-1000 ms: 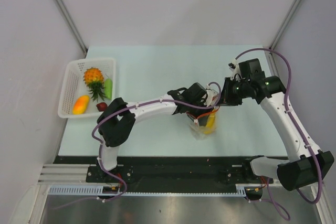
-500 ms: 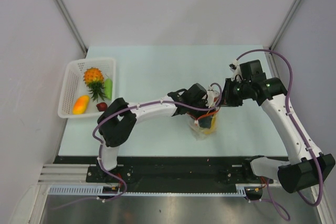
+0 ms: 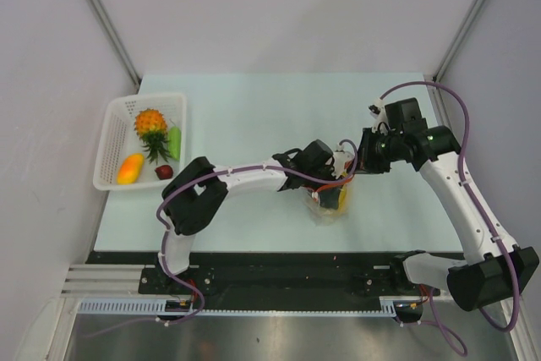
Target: Open the zip-top bag and remove the fake food
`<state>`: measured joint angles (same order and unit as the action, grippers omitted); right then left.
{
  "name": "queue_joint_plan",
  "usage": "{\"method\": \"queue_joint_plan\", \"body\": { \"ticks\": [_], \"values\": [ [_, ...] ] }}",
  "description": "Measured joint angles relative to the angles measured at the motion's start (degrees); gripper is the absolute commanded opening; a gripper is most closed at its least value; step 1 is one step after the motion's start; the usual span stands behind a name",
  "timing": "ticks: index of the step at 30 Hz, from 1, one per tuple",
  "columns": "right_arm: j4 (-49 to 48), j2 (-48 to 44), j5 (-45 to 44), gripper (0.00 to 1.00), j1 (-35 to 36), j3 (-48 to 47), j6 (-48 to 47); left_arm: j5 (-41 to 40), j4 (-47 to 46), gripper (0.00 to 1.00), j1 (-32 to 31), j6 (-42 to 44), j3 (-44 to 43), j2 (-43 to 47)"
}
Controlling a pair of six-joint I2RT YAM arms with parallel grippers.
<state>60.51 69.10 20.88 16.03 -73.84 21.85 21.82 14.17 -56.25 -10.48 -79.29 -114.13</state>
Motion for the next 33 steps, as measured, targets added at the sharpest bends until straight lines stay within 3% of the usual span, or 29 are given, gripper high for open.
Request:
{"method": "queue_joint_plan", "body": {
  "ticks": [1, 5, 8, 12, 20, 26, 33],
  "values": [
    [0.0, 0.0, 0.0, 0.0, 0.0, 0.0, 0.09, 0.09, -0.11, 0.27, -0.02, -0.11, 0.04, -0.04],
    [0.0, 0.0, 0.02, 0.07, 0.0, 0.0, 0.22, 0.68, -0.26, 0.14, -0.15, 0.22, 0.04, -0.11],
    [-0.02, 0.0, 0.0, 0.18, 0.0, 0.0, 0.48, 0.79, -0.04, 0.05, -0.15, 0.48, -0.2, -0.09],
    [-0.07, 0.0, -0.04, 0.39, -0.09, -0.02, 0.61, 0.37, 1.6, 0.0, -0.09, 0.52, -1.31, -0.09],
    [0.7, 0.0, 0.63, 0.76, -4.33, -2.03, 0.55, 1.62, 4.2, 0.0, 2.36, -0.94, -2.71, 1.22],
    [2.99, -0.28, -0.59, 0.86, -7.87, -7.82, 0.09, 3.93, 4.11, 0.0, 6.36, -5.05, -2.71, 3.8],
    [4.81, -2.49, -3.39, 0.9, -9.11, -8.66, 0.09, 7.21, 0.59, 0.0, 11.41, -14.78, -2.54, 7.32]
  ]
}}
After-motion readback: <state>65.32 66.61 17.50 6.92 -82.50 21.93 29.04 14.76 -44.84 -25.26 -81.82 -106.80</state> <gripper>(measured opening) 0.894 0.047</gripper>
